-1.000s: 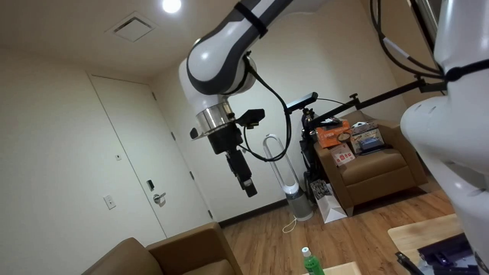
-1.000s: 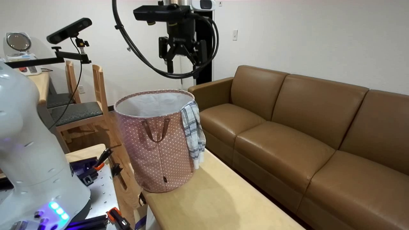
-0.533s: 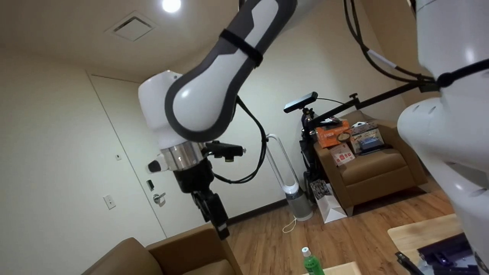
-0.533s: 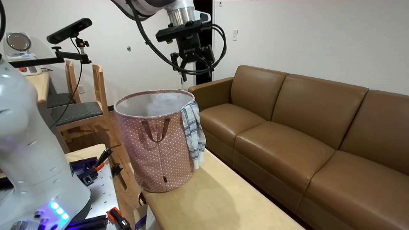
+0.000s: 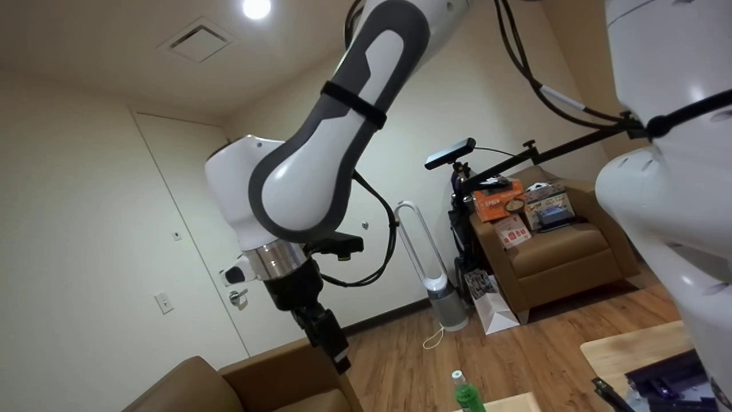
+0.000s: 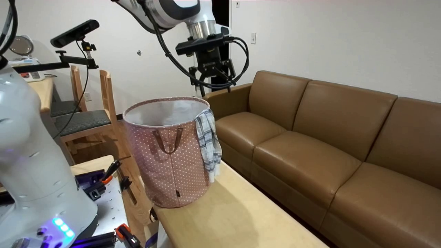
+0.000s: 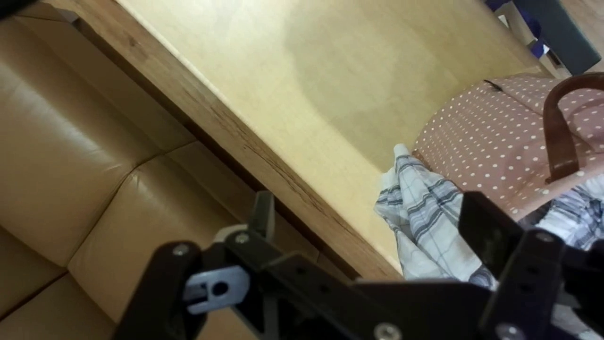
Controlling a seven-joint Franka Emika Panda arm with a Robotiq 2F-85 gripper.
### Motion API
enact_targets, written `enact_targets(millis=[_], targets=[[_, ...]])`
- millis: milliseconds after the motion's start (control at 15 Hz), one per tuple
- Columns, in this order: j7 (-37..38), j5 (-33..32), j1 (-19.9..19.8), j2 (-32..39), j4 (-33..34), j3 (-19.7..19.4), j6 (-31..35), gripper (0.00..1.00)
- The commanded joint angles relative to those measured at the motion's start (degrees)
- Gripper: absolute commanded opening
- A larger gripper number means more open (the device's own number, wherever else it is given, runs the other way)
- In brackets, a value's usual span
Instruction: Remove three things from the carrier bag and put them on the table
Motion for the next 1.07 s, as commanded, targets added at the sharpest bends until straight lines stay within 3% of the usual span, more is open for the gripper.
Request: enact_targets(millis=[0,467,667,733,1000], targets=[[-0.58,-5.15,1.73,2.77,0.16,4.43,0.22,1.00],[-3.38,-11.51,7.05,9.42,-0.79,11.89,0.69,1.00],[-5.46,-16.33,7.72,11.63,-1.17,13.26,-0.72,1.00],[-2.82,-13.41,7.47,10.73,-1.03,13.12,-0.23,1.00],[-4.30,-15.47,7.74,11.68,-1.15,13.49,1.19,1.00]])
